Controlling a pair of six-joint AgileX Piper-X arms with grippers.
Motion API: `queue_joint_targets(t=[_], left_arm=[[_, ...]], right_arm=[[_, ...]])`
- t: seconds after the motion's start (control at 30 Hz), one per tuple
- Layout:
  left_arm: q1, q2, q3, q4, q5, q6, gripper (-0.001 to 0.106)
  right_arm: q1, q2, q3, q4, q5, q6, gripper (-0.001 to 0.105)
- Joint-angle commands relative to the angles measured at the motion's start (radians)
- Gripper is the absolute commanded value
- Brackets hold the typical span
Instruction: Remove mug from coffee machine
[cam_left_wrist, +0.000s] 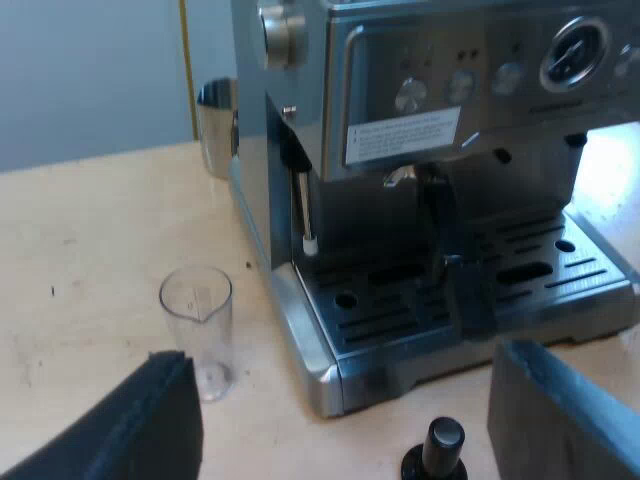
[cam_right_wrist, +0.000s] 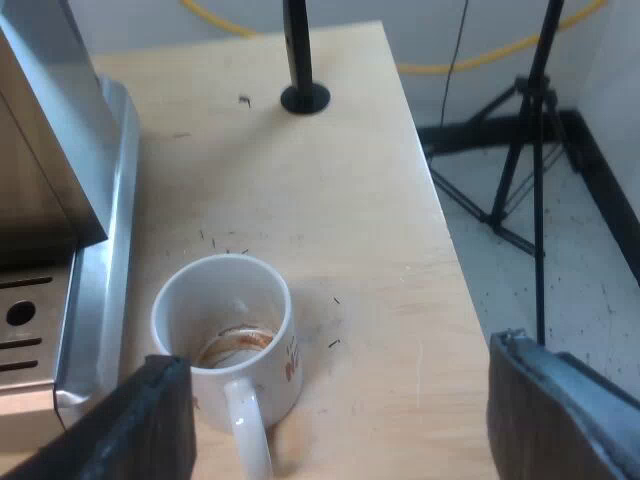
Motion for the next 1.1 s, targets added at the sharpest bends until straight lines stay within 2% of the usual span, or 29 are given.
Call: queue_joint_targets(t=[0.03, 0.27, 0.37, 0.63, 0.8, 0.83, 0.97, 1.1], left_arm=[[-0.005, -0.048, -0.008, 0.005, 0.006, 0.005, 0.063], [-0.005, -0.17, -0.008, 0.018, 0.028, -0.007, 0.063], [-0.005, -0.205, -0.008, 0.018, 0.026, -0.007, 0.063], [-0.005, -0.32, -0.008, 0.018, 0.017, -0.075, 0.063], [-0.005, -0.372, -0.008, 0.032, -0.032, -0.08, 0.063], [-0.005, -0.385, -0.012, 0.071, -0.066, -0.08, 0.063], [-0.002, -0.384, -0.025, 0.167, -0.103, -0.08, 0.063], [0.0, -0.384, -0.025, 0.186, -0.185, -0.08, 0.063]], right_arm=[[-0.001, -0.072, 0.033, -0.007, 0.006, -0.014, 0.063], [-0.001, -0.261, 0.149, 0.002, -0.083, -0.014, 0.063], [-0.001, -0.313, 0.179, 0.001, -0.085, -0.014, 0.063], [-0.001, -0.49, 0.259, 0.001, -0.085, -0.014, 0.063], [-0.001, -0.524, 0.266, 0.002, -0.075, -0.014, 0.063], [-0.001, -0.524, 0.266, 0.002, -0.08, -0.014, 0.063], [-0.001, -0.524, 0.266, 0.002, -0.082, -0.014, 0.063], [-0.001, -0.524, 0.266, 0.002, -0.085, -0.014, 0.063]])
